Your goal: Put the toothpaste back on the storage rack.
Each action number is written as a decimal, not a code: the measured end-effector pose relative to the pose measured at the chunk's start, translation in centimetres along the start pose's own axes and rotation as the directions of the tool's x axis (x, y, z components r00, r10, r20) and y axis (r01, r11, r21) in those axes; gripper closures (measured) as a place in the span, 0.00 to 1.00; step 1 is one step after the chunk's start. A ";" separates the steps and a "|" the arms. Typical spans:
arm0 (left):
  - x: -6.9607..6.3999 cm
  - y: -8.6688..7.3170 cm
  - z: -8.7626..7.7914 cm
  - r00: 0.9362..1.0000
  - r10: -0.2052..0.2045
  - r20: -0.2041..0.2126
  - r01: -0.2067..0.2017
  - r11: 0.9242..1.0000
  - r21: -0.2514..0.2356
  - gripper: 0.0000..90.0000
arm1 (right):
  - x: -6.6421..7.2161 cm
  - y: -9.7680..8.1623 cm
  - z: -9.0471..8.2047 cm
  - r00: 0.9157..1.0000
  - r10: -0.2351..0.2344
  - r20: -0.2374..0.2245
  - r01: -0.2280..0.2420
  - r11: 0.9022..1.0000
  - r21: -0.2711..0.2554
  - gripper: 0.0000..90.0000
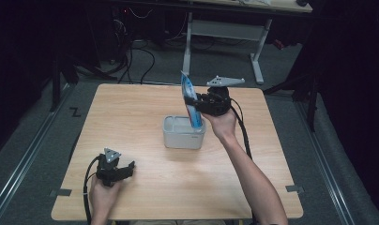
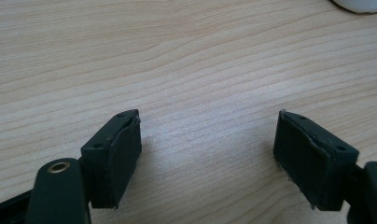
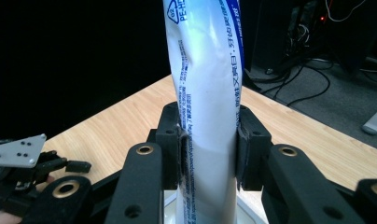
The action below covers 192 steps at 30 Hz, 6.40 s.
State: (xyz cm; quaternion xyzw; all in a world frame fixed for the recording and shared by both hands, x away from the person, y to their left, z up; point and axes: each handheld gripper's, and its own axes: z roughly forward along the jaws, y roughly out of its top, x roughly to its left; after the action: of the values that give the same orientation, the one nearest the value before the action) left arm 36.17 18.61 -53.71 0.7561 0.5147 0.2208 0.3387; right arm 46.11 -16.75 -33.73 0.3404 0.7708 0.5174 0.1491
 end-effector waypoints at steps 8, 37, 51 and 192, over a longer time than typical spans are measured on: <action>0.0 0.0 0.0 1.000 -0.001 0.001 0.001 1.000 0.001 0.27 | 0.0 0.1 1.4 1.000 -0.007 0.006 0.007 1.000 -0.002 0.75; 0.0 0.0 0.0 1.000 -0.001 0.001 0.001 1.000 0.000 0.27 | -0.6 -2.2 5.6 0.998 -0.007 0.059 0.004 0.998 0.059 0.74; 0.0 0.0 0.0 1.000 -0.003 -0.002 0.003 1.000 0.001 0.27 | -0.5 -3.3 5.9 0.998 -0.023 0.056 0.018 0.995 0.097 0.74; 0.0 0.0 0.0 1.000 -0.003 -0.004 0.003 1.000 0.001 0.27 | -3.0 -8.2 -3.9 0.990 0.031 0.134 -0.037 0.998 0.043 0.57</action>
State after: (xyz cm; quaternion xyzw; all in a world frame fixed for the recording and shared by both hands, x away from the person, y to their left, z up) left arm 36.17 18.59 -53.70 0.7550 0.5165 0.2216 0.3378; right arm 42.98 -23.44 -39.81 0.3907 0.7647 0.4784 0.1835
